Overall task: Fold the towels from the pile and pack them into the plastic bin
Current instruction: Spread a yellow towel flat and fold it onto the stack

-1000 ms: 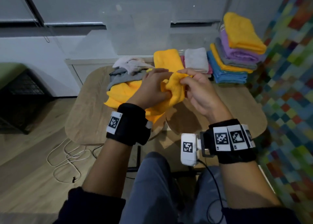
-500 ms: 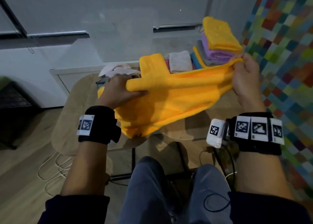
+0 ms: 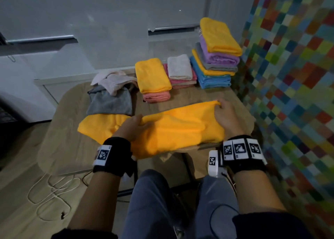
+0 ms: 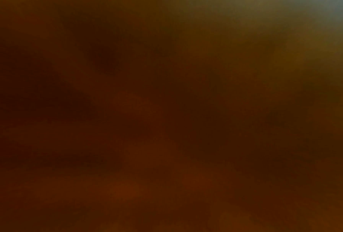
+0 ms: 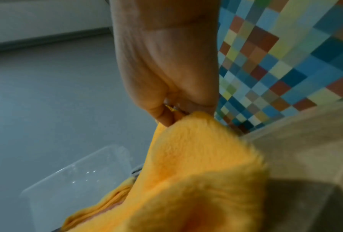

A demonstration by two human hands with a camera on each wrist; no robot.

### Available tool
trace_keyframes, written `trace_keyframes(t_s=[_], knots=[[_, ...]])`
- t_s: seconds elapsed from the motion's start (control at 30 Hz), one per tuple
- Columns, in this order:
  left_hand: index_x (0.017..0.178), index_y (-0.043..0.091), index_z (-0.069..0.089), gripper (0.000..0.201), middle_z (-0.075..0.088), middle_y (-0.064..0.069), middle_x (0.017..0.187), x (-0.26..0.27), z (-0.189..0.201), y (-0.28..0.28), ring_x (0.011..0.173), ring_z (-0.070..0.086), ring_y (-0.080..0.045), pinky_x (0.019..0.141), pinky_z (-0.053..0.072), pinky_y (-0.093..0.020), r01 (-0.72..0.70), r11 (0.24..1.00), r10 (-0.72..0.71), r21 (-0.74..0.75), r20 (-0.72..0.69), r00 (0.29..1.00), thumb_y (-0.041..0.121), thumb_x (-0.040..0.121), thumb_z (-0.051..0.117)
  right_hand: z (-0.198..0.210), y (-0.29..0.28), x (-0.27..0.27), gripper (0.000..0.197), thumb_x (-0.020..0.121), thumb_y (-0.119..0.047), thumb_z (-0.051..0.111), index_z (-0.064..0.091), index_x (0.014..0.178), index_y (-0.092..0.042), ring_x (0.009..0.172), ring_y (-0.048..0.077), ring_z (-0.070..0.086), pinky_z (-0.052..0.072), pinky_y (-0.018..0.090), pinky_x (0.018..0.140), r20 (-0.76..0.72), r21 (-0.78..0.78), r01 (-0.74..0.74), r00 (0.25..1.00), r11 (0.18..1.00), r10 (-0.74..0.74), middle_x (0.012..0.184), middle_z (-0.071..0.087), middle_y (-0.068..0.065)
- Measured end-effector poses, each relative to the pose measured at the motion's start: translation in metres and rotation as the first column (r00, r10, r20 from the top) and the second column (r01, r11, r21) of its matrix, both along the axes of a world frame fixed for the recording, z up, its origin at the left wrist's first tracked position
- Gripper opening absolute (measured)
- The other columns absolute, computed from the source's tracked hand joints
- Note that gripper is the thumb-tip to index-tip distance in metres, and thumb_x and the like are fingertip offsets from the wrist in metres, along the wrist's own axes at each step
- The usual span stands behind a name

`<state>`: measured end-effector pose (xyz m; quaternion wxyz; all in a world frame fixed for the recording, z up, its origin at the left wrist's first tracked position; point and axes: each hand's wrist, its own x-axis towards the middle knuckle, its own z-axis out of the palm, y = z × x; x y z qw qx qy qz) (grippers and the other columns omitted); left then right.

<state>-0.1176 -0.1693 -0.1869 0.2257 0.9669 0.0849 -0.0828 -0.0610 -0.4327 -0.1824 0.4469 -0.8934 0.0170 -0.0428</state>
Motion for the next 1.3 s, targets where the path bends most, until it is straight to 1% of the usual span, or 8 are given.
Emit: trace_keyframes(t_s=[0.2, 0.37, 0.53, 0.67, 0.87, 1.03, 1.13, 1.3], knots=[[0.125, 0.003, 0.047, 0.049, 0.052, -0.019, 0.128, -0.009, 0.002, 0.053, 0.113, 0.05, -0.033, 0.085, 0.037, -0.035, -0.096, 0.994, 0.097, 0.055, -0.012, 0.995, 0.038, 0.092, 0.054, -0.012, 0.029, -0.003, 0.033, 0.098, -0.006, 0.037, 0.051, 0.128, -0.003, 0.121, 0.028, 0.047, 0.037, 0.028, 0.093, -0.051, -0.001, -0.1, 0.994, 0.995, 0.1, 0.13, 0.052, 0.016], [0.137, 0.019, 0.038, 0.056, 0.039, -0.008, 0.143, -0.01, 0.024, 0.044, 0.128, 0.039, -0.026, 0.099, 0.031, -0.039, -0.173, 0.943, 0.184, -0.286, 0.013, 0.983, 0.053, 0.092, 0.042, 0.008, 0.006, 0.008, 0.03, 0.1, -0.014, 0.036, 0.053, 0.123, -0.003, 0.107, 0.032, 0.055, 0.044, 0.033, 0.082, 0.103, -0.008, 0.095, 0.99, 0.995, -0.094, 0.11, 0.056, 0.017], [0.1, 0.015, 0.051, 0.012, 0.049, -0.007, 0.098, 0.009, 0.04, 0.045, 0.096, 0.05, -0.031, 0.072, 0.035, -0.031, 0.072, 0.976, -0.001, -0.206, 0.324, 0.946, 0.009, 0.091, 0.053, 0.035, -0.027, 0.035, 0.02, 0.101, -0.018, 0.034, 0.052, 0.104, -0.009, 0.1, 0.032, 0.057, 0.056, 0.054, 0.075, 0.082, 0.398, 0.203, 0.963, 0.894, -0.255, 0.107, 0.053, 0.015], [0.106, 0.0, 0.057, 0.019, 0.054, -0.021, 0.104, 0.04, 0.051, 0.039, 0.093, 0.051, -0.032, 0.076, 0.039, -0.034, 0.0, 0.998, 0.039, -0.067, 0.572, 0.819, -0.004, 0.088, 0.05, 0.053, -0.017, 0.057, 0.022, 0.101, -0.015, 0.034, 0.051, 0.088, -0.016, 0.093, 0.023, 0.053, 0.048, 0.04, 0.088, 0.194, 0.339, 0.225, 0.933, 0.913, -0.302, 0.084, 0.052, 0.002], [0.096, -0.002, 0.067, 0.023, 0.055, -0.029, 0.094, 0.064, 0.107, 0.048, 0.092, 0.053, -0.038, 0.076, 0.033, -0.036, -0.199, 0.98, 0.114, -0.026, 0.888, 0.444, 0.011, 0.087, 0.05, 0.109, -0.01, 0.07, 0.023, 0.098, -0.01, 0.034, 0.043, 0.077, -0.017, 0.069, 0.009, 0.047, 0.039, 0.02, 0.065, 0.47, 0.5, 0.123, 0.792, 0.857, -0.389, 0.075, 0.048, -0.001], [0.085, 0.024, 0.058, 0.011, 0.057, 0.018, 0.081, 0.042, 0.143, 0.031, 0.079, 0.052, -0.003, 0.073, 0.039, -0.023, 0.294, 0.914, 0.239, -0.281, 0.956, 0.171, 0.021, 0.094, 0.051, 0.134, -0.021, 0.039, 0.024, 0.096, -0.004, 0.033, 0.047, 0.081, -0.018, 0.064, -0.002, 0.053, 0.048, 0.02, 0.065, 0.599, 0.683, -0.074, 0.625, 0.726, -0.5, 0.075, 0.05, -0.002], [0.084, 0.03, 0.059, 0.008, 0.056, 0.016, 0.077, 0.014, 0.14, 0.021, 0.074, 0.05, -0.008, 0.065, 0.041, -0.027, 0.526, 0.746, 0.302, -0.408, 0.912, 0.279, 0.027, 0.091, 0.059, 0.121, -0.034, 0.015, 0.019, 0.094, -0.009, 0.036, 0.05, 0.084, -0.019, 0.069, 0.003, 0.052, 0.048, 0.027, 0.068, 0.598, 0.726, -0.076, 0.561, 0.684, -0.573, 0.077, 0.053, -0.006], [0.075, 0.026, 0.063, 0.008, 0.06, 0.011, 0.073, -0.032, 0.095, -0.001, 0.071, 0.055, -0.004, 0.067, 0.045, -0.016, 0.447, 0.495, 0.212, -0.745, 0.603, 0.769, 0.029, 0.082, 0.066, 0.066, -0.053, -0.019, 0.028, 0.087, -0.008, 0.042, 0.038, 0.063, -0.022, 0.051, 0.004, 0.032, 0.027, 0.023, 0.053, 0.364, 0.842, 0.099, 0.621, 0.53, -0.694, 0.049, 0.037, -0.016]])
